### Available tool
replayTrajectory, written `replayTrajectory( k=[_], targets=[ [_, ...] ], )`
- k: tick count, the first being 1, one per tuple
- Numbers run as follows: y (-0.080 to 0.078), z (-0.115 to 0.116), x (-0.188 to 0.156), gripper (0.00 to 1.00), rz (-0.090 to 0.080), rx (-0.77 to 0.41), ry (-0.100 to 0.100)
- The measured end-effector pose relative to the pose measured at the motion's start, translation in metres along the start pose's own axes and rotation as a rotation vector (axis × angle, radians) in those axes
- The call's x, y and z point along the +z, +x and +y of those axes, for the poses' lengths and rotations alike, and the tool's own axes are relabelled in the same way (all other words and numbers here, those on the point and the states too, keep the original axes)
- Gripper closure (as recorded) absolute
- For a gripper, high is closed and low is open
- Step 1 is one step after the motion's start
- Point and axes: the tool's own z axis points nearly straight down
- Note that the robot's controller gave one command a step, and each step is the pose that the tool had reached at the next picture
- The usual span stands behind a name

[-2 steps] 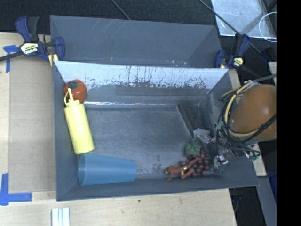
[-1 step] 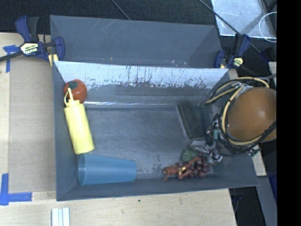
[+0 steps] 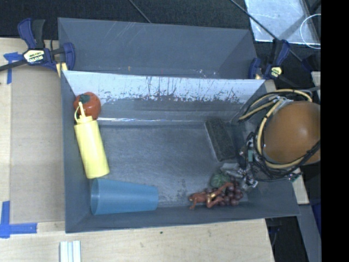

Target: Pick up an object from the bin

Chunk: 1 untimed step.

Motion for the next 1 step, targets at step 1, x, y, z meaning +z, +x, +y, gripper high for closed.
replayTrajectory(
  k=[1],
  targets=[
    [0.0, 0.0, 0.0, 1.0, 0.0, 0.0, 0.0]
  ],
)
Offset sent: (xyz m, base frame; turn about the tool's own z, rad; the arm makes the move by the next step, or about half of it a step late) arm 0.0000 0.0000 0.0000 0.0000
